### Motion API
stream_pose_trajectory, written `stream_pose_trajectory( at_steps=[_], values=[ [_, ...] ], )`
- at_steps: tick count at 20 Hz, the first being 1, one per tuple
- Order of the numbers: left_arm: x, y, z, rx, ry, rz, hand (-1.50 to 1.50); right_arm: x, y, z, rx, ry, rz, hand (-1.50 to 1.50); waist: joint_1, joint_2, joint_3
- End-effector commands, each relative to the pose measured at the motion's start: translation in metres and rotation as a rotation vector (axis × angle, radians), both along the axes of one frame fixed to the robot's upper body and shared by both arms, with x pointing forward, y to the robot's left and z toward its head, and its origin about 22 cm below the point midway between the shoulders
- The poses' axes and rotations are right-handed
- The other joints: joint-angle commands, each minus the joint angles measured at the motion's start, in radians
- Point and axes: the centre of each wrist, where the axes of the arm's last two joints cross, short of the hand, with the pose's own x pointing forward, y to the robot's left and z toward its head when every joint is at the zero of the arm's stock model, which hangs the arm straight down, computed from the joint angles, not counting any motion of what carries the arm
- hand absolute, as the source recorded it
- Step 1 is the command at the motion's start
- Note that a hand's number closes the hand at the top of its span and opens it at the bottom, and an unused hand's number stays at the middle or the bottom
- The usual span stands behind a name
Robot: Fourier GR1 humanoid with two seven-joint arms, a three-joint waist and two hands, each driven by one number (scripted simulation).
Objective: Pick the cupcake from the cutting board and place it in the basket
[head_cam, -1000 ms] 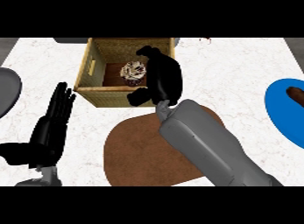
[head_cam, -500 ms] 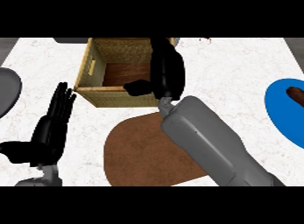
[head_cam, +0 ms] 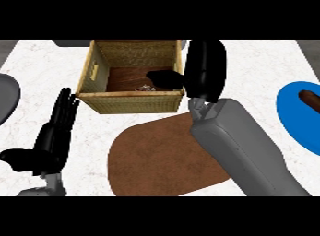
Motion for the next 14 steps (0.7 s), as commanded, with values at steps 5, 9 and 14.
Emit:
stream_pose_trajectory(
  at_steps=[5, 9, 14],
  values=[
    [0.003, 0.002, 0.005, -0.009, 0.008, 0.004, 0.0, -0.025, -0.068, 0.012, 0.22, -0.048, -0.122, -1.5, -0.006, 0.001, 0.001],
    [-0.008, 0.0, 0.003, -0.006, -0.006, 0.02, 0.0, -0.047, -0.124, 0.027, 0.157, -0.071, -0.053, -1.5, 0.0, 0.001, 0.001],
    [-0.014, 0.019, 0.004, 0.003, -0.01, -0.001, 0.0, -0.08, -0.147, 0.036, 0.266, -0.08, 0.034, -1.5, 0.002, 0.001, 0.001]
  ],
)
